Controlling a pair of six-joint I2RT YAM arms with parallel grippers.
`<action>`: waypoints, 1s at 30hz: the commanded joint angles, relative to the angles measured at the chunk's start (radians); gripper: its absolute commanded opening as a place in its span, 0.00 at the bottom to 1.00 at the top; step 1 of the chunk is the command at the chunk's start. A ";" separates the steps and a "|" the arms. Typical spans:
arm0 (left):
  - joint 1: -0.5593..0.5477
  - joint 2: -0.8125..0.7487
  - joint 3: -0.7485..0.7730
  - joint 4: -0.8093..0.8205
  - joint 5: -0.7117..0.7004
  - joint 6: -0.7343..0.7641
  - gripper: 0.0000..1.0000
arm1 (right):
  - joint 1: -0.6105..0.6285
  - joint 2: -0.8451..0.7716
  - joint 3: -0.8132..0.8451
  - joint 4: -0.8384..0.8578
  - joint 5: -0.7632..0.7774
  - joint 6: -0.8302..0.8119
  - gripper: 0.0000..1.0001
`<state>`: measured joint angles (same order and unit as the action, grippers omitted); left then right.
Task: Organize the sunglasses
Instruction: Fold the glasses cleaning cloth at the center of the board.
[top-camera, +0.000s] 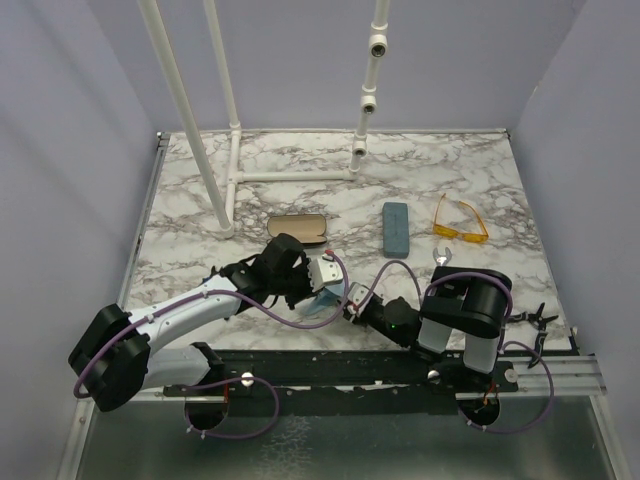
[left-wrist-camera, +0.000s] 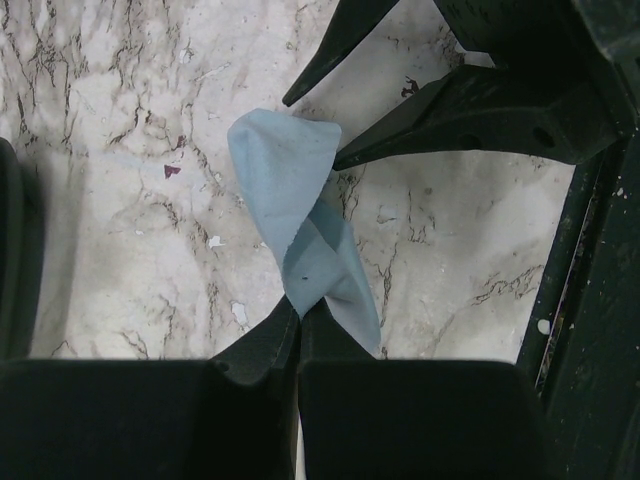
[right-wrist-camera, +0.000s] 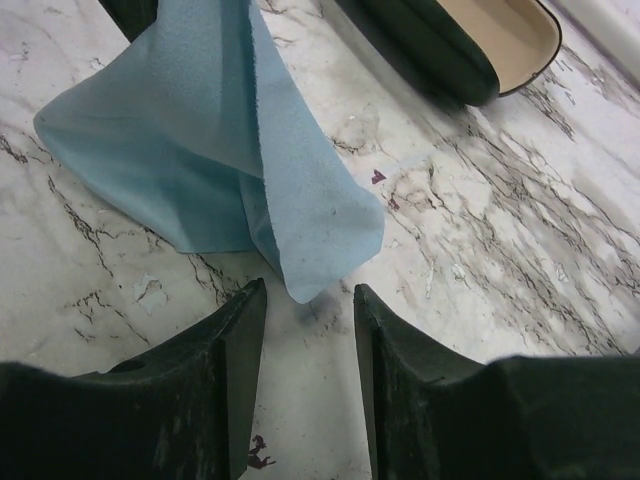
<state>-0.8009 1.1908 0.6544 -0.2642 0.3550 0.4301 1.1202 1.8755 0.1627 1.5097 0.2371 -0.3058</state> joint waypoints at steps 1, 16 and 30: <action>-0.008 -0.023 0.010 -0.001 0.031 -0.001 0.00 | 0.007 0.013 0.005 0.229 0.027 -0.030 0.45; -0.007 -0.030 0.000 0.003 0.033 0.009 0.00 | 0.007 -0.120 0.015 0.159 0.029 -0.114 0.46; -0.007 -0.033 -0.003 0.012 0.027 0.015 0.00 | 0.007 -0.050 0.035 0.190 0.017 -0.127 0.28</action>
<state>-0.8009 1.1797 0.6544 -0.2634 0.3553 0.4347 1.1202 1.8191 0.1814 1.5097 0.2493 -0.4191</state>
